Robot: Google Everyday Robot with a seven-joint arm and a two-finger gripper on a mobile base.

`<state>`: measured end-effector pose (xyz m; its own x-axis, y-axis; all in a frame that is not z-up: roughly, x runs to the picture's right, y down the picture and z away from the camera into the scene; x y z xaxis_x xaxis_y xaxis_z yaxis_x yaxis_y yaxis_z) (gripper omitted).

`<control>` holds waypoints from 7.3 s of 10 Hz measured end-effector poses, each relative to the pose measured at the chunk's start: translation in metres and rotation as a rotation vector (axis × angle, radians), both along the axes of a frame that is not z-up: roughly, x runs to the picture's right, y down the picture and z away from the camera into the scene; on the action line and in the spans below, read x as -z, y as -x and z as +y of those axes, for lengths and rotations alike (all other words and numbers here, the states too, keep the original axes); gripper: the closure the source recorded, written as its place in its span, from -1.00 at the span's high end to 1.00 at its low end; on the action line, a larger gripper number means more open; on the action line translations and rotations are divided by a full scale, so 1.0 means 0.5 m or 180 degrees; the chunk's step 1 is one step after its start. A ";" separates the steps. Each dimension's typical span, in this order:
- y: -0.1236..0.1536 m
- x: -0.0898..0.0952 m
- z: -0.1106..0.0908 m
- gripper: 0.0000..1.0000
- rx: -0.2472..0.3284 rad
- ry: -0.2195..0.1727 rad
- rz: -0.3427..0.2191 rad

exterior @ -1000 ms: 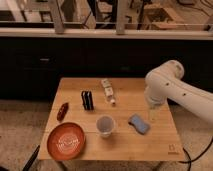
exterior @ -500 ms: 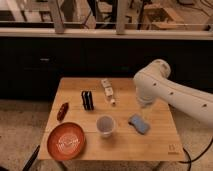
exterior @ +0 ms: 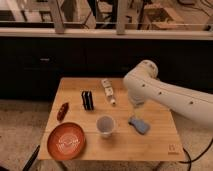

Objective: Knock the eraser over

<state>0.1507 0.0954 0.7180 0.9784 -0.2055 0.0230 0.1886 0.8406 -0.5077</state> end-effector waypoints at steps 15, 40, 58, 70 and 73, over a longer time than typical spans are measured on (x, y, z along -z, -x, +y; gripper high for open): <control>0.125 -0.159 -0.001 -0.95 0.0405 -0.0096 -0.0239; 0.307 -0.271 0.002 -0.95 0.1180 -0.0152 -0.0751; 0.400 -0.271 0.007 -0.95 0.1507 -0.0265 -0.1055; 0.432 -0.267 0.006 -0.95 0.1484 -0.0338 -0.1205; 0.437 -0.266 0.006 -0.95 0.1484 -0.0354 -0.1233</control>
